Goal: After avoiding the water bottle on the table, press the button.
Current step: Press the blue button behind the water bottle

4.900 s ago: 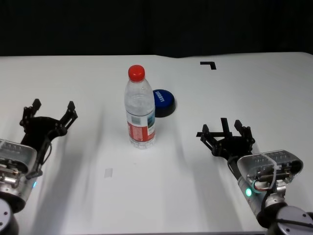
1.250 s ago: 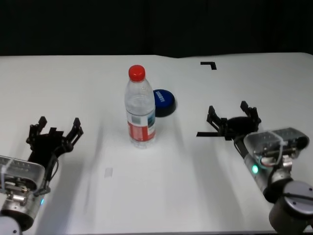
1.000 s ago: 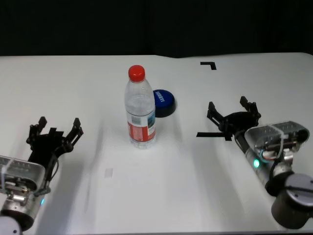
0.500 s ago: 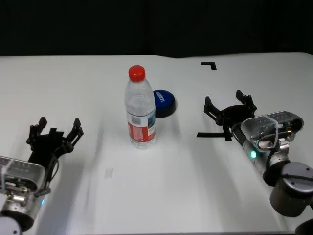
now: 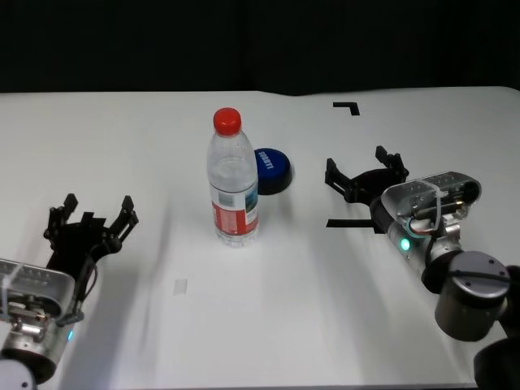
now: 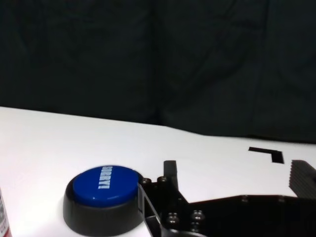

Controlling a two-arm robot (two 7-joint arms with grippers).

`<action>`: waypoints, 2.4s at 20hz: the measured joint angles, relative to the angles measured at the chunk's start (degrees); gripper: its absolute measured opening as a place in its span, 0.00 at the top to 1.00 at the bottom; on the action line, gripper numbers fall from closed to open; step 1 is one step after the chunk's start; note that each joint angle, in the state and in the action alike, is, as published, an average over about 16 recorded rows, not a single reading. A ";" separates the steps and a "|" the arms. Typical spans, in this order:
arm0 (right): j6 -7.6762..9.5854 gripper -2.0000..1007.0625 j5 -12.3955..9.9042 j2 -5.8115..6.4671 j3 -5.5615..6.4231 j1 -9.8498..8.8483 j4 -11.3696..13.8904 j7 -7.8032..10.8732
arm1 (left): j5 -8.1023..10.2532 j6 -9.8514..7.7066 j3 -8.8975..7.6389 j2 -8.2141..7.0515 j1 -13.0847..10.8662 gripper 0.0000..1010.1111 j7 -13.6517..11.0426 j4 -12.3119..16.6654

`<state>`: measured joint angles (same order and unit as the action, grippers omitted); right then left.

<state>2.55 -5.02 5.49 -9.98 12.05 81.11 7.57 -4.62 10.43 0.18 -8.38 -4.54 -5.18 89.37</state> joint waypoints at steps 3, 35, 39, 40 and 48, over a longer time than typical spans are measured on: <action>0.36 0.00 0.31 -0.32 -0.40 1.22 -1.33 0.41 | 0.00 0.00 0.00 0.00 0.00 0.01 0.00 0.00; 0.40 0.00 2.40 -3.06 -3.54 14.63 -17.69 2.15 | 0.00 0.00 0.00 0.00 0.00 0.01 0.00 0.00; 0.17 0.00 2.68 -3.64 -3.99 16.40 -20.35 2.38 | 0.00 0.00 0.00 0.00 0.00 0.01 0.00 0.00; 0.09 0.00 2.75 -3.78 -4.11 16.83 -21.01 2.44 | 0.00 0.00 0.00 0.00 0.00 0.01 0.00 0.00; -1.69 0.00 3.49 -4.82 -5.02 20.75 -27.33 3.00 | 0.00 0.00 0.00 0.00 0.00 0.01 0.00 0.00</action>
<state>0.86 -1.53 0.68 -15.00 32.80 53.77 10.57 -4.62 10.43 0.18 -8.38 -4.54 -5.18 89.36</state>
